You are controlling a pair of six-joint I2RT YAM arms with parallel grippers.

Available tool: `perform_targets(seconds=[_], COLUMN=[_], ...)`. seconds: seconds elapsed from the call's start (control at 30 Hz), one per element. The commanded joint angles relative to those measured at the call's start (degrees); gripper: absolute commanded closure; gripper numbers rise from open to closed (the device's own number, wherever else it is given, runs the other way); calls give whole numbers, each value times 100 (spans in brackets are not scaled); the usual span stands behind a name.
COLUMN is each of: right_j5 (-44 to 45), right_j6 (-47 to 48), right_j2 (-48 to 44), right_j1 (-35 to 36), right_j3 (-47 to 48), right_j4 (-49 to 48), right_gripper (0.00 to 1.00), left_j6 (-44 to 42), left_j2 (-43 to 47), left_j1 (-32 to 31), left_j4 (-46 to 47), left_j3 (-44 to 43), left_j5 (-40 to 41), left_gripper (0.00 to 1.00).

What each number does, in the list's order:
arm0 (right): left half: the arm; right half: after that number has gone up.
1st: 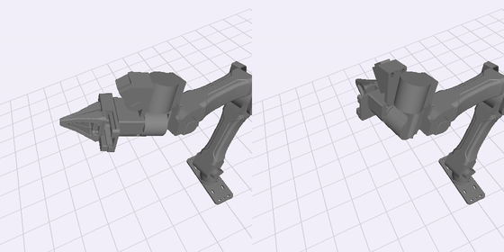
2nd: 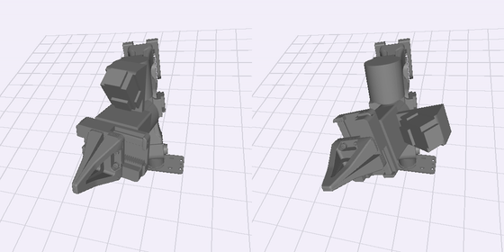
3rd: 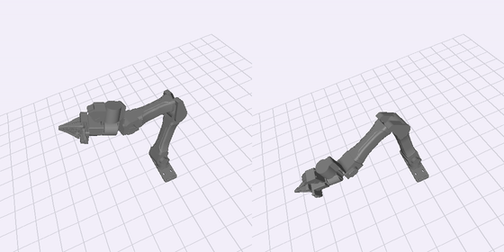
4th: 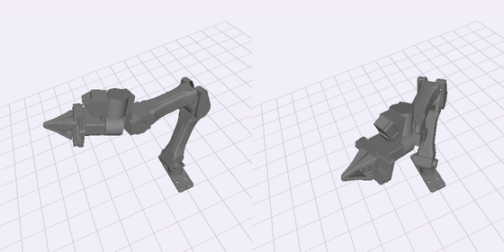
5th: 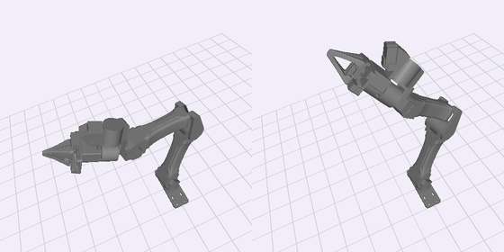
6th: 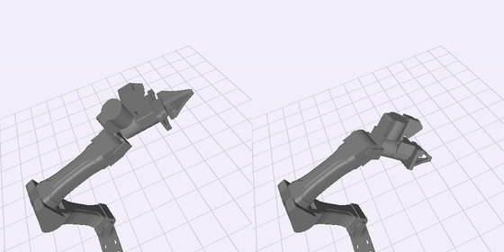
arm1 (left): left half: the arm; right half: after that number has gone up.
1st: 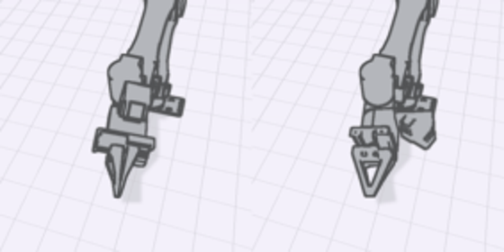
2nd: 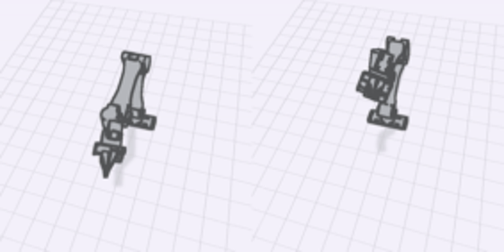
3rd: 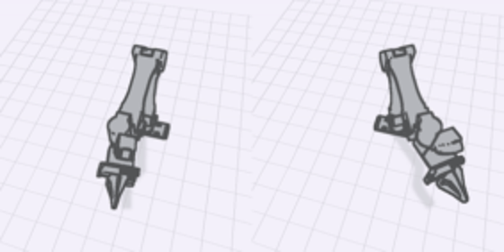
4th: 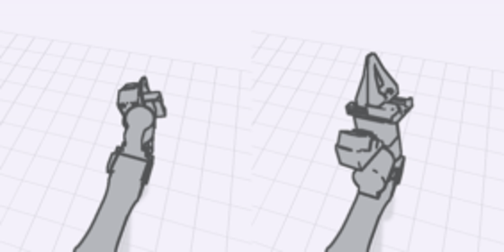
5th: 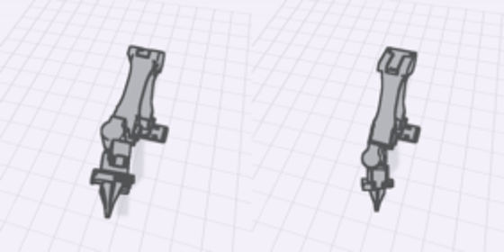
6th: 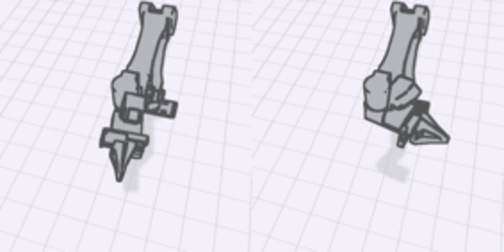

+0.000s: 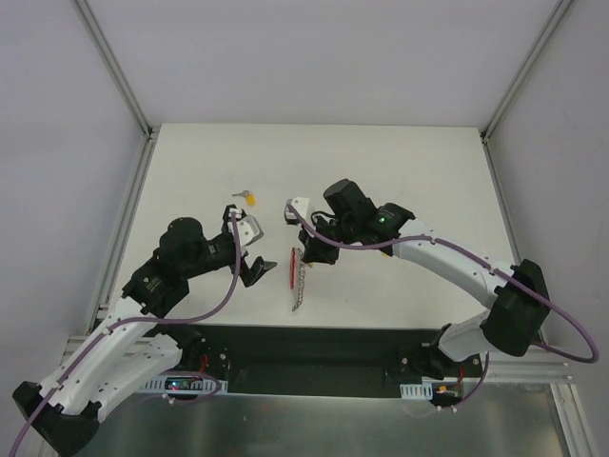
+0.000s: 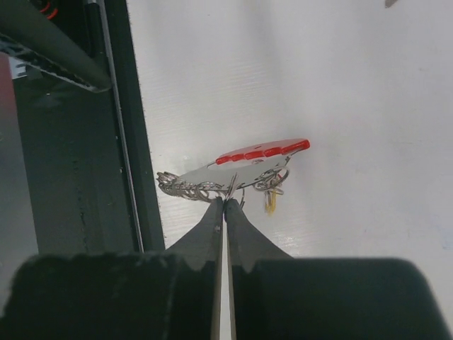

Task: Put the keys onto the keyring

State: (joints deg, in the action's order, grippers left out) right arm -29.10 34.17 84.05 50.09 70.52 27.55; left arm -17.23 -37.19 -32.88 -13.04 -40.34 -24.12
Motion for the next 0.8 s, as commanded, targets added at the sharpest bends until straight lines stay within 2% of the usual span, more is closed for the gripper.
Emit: perform_targets(seconds=[0.0,0.27,0.4,0.53,0.77], right_j5=[639,2144,3135,3402,3657], right_j6=[29,-718,-921,-1079,-1273], right_j2=[-39,910,1596,2228,2502], right_j1=[-16,1,124,256,344], right_j3=[102,-21,216,497,629], right_j4=[-65,-540,-628,-575,-602], right_gripper=[99,99,98,99,98], left_j6=[-105,71,36,62,53], left_j2=[-87,686,985,1073,1047], left_j1=[63,63,63,80,72], left_j4=[240,415,618,644,662], left_j3=[-202,157,324,360,378], left_j5=[-138,1926,3129,3580,3669], left_gripper=[1,1,1,1,1])
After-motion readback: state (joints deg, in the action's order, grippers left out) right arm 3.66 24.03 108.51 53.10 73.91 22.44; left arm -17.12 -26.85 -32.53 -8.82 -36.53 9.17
